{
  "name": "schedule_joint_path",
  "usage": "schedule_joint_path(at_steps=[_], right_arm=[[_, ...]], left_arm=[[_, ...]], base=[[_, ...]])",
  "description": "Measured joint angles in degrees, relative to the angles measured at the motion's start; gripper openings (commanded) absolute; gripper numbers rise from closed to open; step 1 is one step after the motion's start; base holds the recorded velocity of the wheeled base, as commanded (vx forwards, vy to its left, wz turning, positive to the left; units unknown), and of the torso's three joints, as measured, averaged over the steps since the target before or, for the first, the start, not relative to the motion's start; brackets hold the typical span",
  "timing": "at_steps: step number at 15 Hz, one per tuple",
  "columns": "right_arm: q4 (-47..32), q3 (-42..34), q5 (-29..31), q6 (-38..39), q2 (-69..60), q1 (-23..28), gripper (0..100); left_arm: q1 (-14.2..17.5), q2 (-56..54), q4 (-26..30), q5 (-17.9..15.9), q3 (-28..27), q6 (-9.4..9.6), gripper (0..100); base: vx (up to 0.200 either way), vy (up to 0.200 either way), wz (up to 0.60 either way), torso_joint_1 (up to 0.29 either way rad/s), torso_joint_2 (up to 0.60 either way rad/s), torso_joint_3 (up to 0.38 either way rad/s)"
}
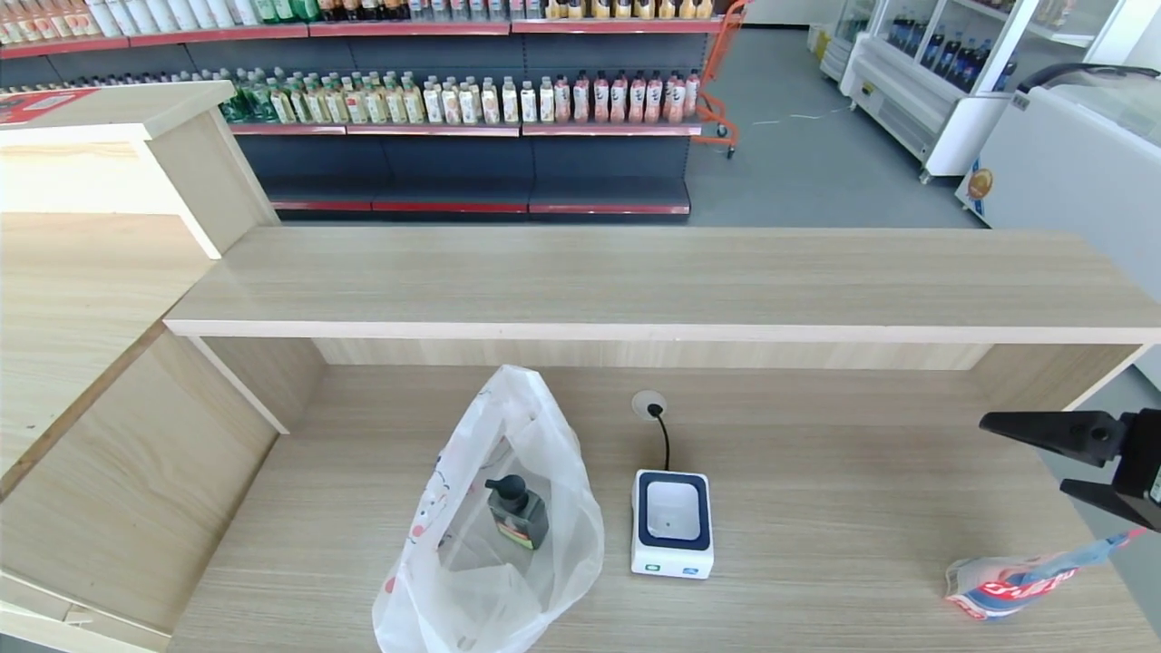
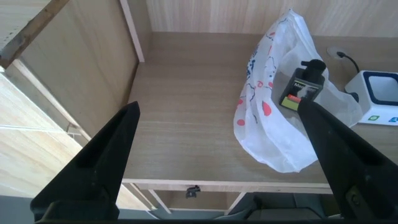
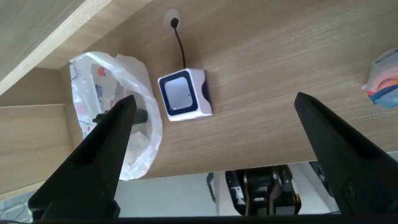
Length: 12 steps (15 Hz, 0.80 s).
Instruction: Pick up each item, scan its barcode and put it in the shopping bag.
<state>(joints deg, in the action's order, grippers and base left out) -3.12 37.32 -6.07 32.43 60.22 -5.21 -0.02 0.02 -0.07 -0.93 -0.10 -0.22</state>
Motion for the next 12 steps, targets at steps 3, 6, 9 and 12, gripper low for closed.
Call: schedule_joint_path(at_steps=[3, 6, 9, 12], right_arm=[[-0.02, -0.05, 0.02, 0.74, 0.02, 0.09, 100], [-2.18, 0.20, -0.06, 2.17, -0.17, 0.24, 100], [-2.35, 0.22, -0.05, 2.41, -0.33, 0.20, 100], [-2.35, 0.09, -0.06, 3.12, -0.46, 0.20, 100]], left_arm=[[0.00, 0.00, 0.05, 0.02, 0.00, 0.04, 100], [-0.02, 0.00, 0.07, 0.04, 0.00, 0.06, 100], [0.05, 0.00, 0.07, 0.04, 0.00, 0.20, 100], [0.02, 0.00, 0.05, 0.00, 0.00, 0.11, 100]], base=[[0.000, -0.200, 0.00, 0.009, 0.00, 0.002], [0.000, -0.200, 0.00, -0.004, 0.00, 0.004], [0.000, -0.200, 0.00, 0.002, 0.00, -0.001], [0.000, -0.133, 0.00, 0.003, 0.00, 0.002]])
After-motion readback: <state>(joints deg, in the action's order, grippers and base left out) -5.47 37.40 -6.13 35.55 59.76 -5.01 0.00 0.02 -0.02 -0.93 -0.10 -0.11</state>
